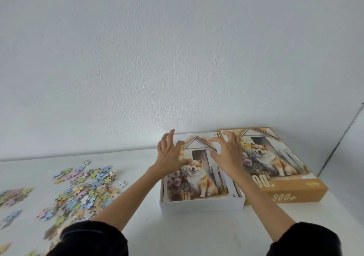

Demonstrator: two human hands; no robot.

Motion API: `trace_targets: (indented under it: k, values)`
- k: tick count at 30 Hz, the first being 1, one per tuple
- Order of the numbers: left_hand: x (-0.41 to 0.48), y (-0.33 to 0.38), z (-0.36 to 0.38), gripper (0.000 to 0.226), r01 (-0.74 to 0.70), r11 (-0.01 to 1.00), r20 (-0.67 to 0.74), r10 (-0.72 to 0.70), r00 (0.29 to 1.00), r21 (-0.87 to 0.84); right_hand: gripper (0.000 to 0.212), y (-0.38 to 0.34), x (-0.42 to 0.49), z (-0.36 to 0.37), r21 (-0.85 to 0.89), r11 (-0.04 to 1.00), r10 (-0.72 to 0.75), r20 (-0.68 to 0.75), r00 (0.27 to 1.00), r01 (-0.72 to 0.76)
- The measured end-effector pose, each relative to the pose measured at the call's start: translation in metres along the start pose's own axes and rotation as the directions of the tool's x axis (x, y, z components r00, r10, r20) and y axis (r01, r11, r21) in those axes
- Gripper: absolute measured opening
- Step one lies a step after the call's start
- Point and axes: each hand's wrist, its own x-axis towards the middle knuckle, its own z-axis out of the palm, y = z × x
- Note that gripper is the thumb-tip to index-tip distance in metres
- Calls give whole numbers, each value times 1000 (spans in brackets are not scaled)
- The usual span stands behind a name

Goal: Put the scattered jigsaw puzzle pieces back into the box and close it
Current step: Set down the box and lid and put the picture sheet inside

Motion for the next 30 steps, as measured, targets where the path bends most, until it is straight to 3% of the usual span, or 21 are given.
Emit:
trace_targets:
  k: [3,6,9,14,18,25,30]
  values:
    - [15,3,7,51,-20,999,7,21,1000,-30,37,-3,15,8,38,996,-88,124,988,84]
    - [23,9,18,49,45,995,97,-37,995,-85,50,-6,18,21,-61,988,-111,334,936,139]
    - [24,13,28,50,91,991,182,-72,981,-100,55,-2,15,34,-105,980,-104,441,892,166]
    - [25,9,36,46,122,989,205,-105,973,-77,49,3,15,42,-97,986,-68,494,867,133]
    - [23,5,38,44,123,987,160,-105,981,-107,42,4,16,47,-75,992,-56,440,896,99]
    - [27,3,45,52,115,991,233,-97,968,-66,48,6,20,54,-53,995,-47,513,857,86]
    - [27,2,44,52,107,992,235,-88,968,-70,47,9,20,57,-84,989,-66,493,868,122]
